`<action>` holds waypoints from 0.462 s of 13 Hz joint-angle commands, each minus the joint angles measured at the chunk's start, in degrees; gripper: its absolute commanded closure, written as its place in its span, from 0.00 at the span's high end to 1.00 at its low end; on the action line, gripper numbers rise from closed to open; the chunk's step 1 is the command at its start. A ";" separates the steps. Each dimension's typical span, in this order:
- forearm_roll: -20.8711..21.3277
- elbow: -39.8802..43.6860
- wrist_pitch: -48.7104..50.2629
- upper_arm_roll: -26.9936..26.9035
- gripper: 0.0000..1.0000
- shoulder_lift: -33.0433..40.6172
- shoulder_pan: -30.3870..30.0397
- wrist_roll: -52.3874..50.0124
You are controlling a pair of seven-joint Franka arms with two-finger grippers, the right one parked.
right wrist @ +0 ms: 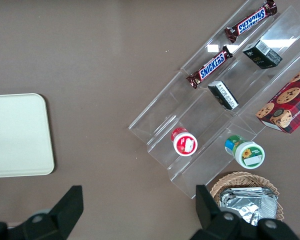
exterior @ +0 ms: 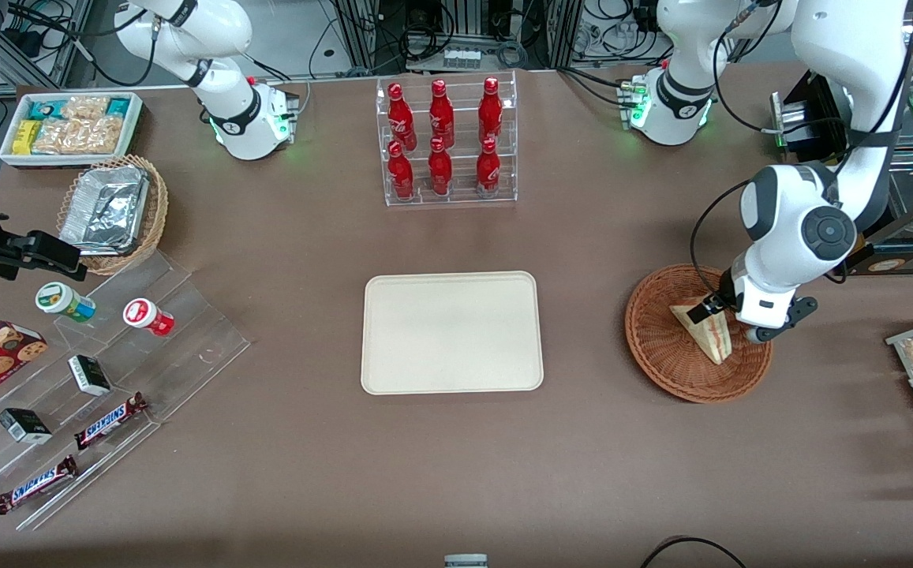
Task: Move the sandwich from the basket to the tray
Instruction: 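Close the left gripper on the sandwich and lift it from the basket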
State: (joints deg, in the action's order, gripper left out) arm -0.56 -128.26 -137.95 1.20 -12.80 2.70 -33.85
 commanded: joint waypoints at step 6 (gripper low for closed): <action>0.12 -0.77 -3.65 0.03 0.00 -1.35 0.02 -2.27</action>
State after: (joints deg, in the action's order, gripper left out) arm -0.56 -128.62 -140.69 1.19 -14.66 2.63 -35.31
